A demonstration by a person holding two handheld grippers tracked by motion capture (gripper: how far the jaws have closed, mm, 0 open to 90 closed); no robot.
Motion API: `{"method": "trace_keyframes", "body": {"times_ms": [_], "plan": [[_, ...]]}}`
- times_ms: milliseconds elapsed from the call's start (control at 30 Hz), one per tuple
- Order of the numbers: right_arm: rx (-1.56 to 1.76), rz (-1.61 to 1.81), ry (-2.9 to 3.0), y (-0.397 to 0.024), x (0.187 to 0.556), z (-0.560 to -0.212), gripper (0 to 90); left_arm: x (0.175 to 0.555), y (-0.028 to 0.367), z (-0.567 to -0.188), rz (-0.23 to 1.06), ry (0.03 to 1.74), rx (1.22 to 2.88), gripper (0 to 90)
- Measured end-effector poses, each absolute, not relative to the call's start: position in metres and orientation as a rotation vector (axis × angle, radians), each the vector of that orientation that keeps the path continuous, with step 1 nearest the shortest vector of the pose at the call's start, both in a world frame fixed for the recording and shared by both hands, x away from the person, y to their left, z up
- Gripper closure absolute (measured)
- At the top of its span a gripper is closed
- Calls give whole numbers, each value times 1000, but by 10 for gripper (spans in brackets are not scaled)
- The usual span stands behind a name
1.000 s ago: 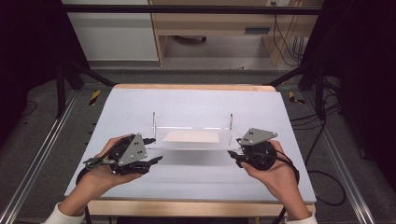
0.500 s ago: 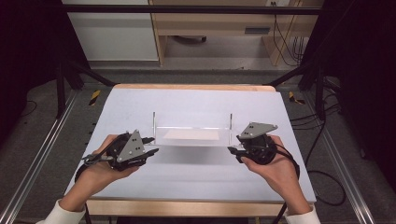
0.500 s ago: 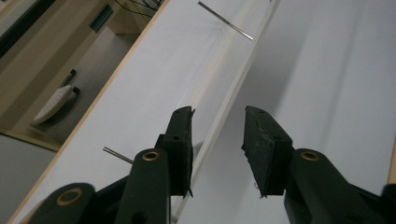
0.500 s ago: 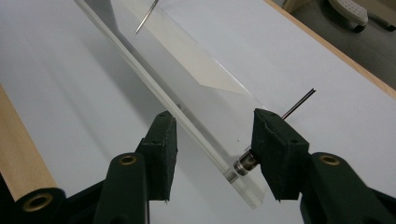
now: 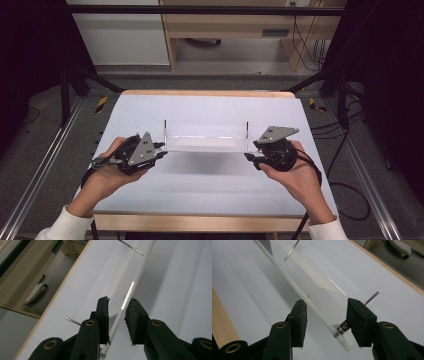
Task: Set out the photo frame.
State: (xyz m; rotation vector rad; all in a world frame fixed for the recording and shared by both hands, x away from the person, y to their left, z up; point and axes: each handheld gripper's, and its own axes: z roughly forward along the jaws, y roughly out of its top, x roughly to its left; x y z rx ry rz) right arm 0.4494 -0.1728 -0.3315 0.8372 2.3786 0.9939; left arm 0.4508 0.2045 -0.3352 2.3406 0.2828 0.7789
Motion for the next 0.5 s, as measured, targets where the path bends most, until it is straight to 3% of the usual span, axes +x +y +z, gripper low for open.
{"method": "trace_keyframes", "body": {"times_ms": [233, 367, 400, 500], "plan": [[756, 1035, 2296, -183, 449, -339, 502, 456, 204, -330, 770, 284, 2360, 723], [752, 1040, 2260, -193, 448, -340, 555, 459, 204, -327, 765, 301, 2343, 718], [756, 1046, 2250, -194, 447, -340, 609, 460, 204, -327, 766, 310, 2335, 713], [743, 1070, 2228, -195, 447, -341, 621, 464, 204, -324, 758, 313, 2336, 707]]}}
